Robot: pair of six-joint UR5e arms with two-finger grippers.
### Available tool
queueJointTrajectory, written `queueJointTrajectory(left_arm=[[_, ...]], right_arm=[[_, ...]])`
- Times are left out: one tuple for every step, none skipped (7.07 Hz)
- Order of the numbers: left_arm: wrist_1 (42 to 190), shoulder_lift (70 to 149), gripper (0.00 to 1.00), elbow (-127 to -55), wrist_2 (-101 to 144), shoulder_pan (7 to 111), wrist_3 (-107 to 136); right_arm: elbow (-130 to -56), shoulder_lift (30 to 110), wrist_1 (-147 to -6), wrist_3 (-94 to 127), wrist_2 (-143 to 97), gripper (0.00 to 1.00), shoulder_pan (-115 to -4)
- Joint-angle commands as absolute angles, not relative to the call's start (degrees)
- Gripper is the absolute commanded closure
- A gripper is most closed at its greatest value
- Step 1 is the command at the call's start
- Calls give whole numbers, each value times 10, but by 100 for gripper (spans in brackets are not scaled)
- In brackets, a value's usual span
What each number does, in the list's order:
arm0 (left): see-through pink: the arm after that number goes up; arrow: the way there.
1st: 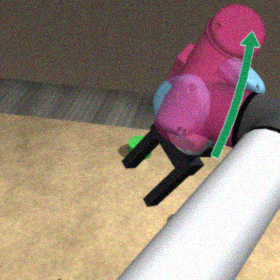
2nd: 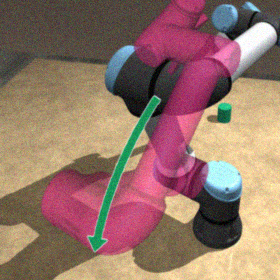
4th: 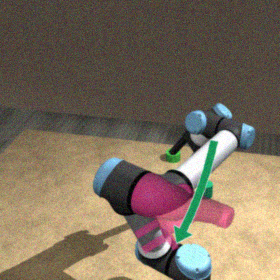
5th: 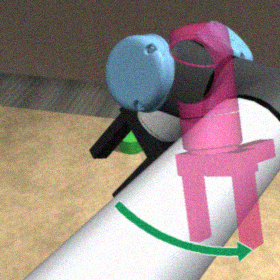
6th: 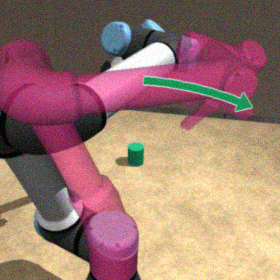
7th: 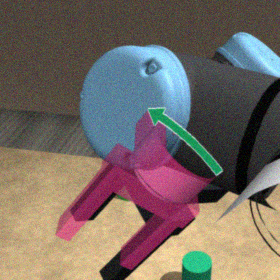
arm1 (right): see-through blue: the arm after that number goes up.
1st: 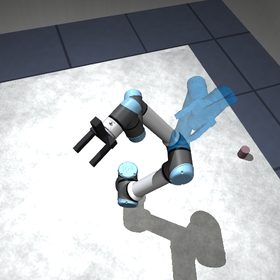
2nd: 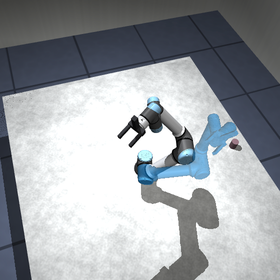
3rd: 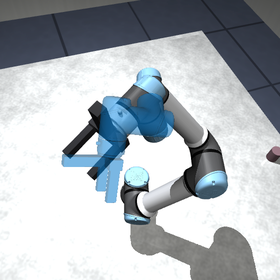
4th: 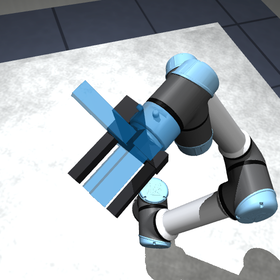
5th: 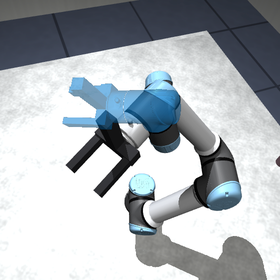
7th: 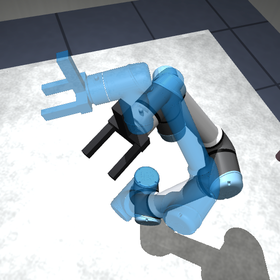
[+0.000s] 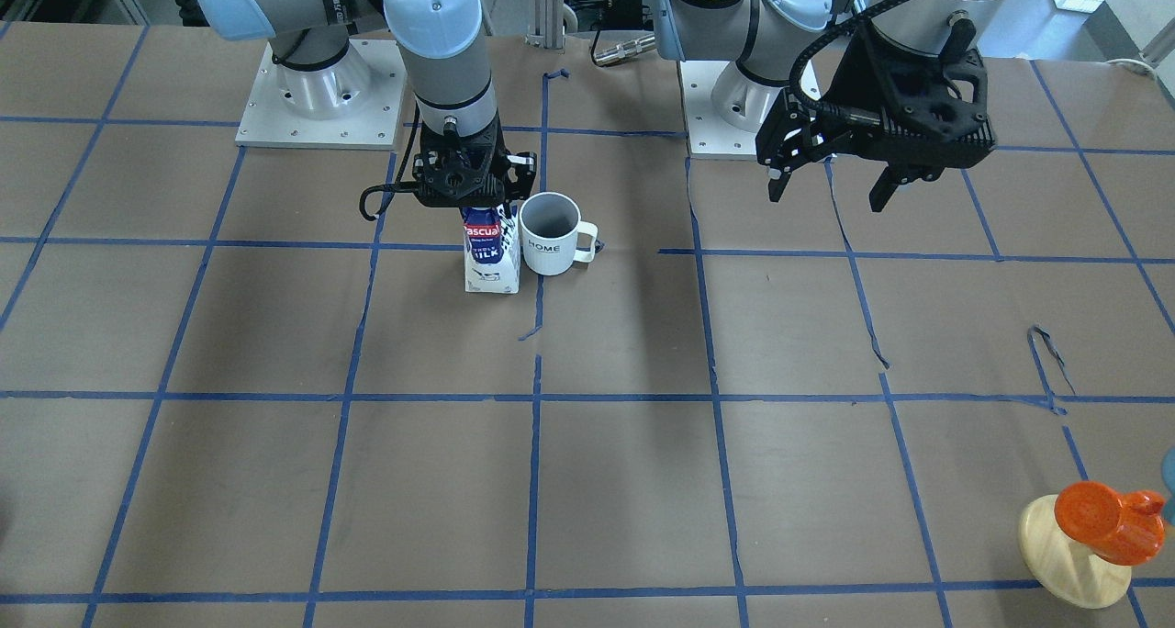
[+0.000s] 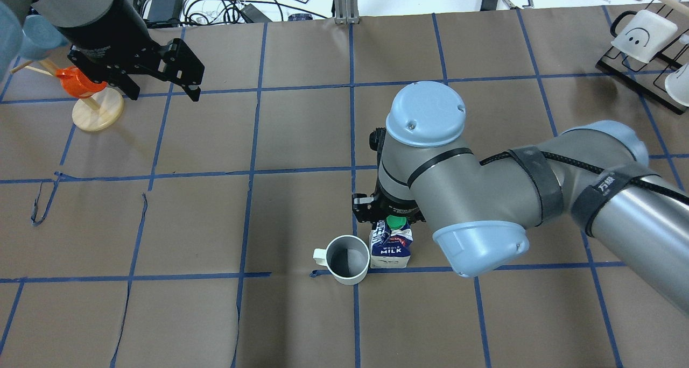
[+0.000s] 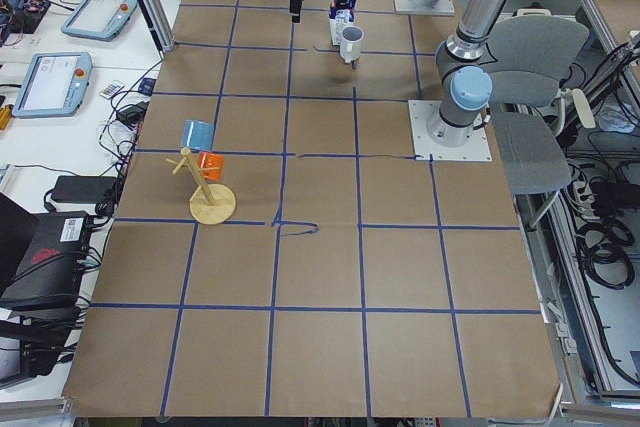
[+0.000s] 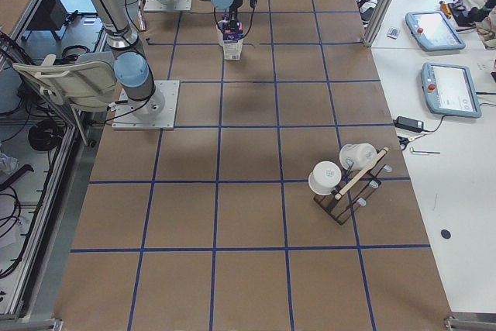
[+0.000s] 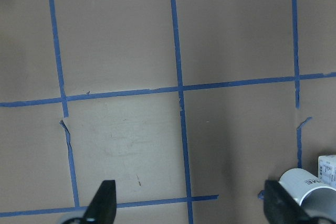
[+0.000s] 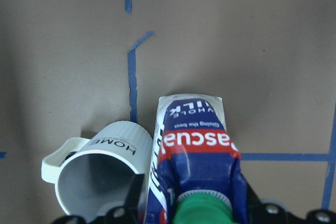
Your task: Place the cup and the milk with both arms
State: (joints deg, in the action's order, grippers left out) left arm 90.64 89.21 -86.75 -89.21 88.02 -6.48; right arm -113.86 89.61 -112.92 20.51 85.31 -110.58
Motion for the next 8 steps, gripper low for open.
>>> queueJointTrajectory(left_arm=[[905,892,0,-867,-892,881,-59],[904,892,0,-867,-892,881,-59],[905,892,0,-867,-893,881,-59],[904,892,0,-867,-893,882,-58],[905,892,0,-867,-894,882,-57],[905,892,0,-867,-894,883,-57],[905,892,0,-867,-895,883,-57],[905,892,0,-867,-895,883,-57]], right_arm=[[-1086,895,-1106,158,859,0,-1091],[-1025,894,-1031,136,871,0,-1066],[-952,890,-951,54,884,0,-1013],[-894,882,-934,15,883,0,-958],[-849,865,-938,9,880,0,-916],[-817,858,-939,-29,879,0,-898],[-810,859,-941,-26,880,0,-900],[-799,841,-965,-27,878,0,-904]])
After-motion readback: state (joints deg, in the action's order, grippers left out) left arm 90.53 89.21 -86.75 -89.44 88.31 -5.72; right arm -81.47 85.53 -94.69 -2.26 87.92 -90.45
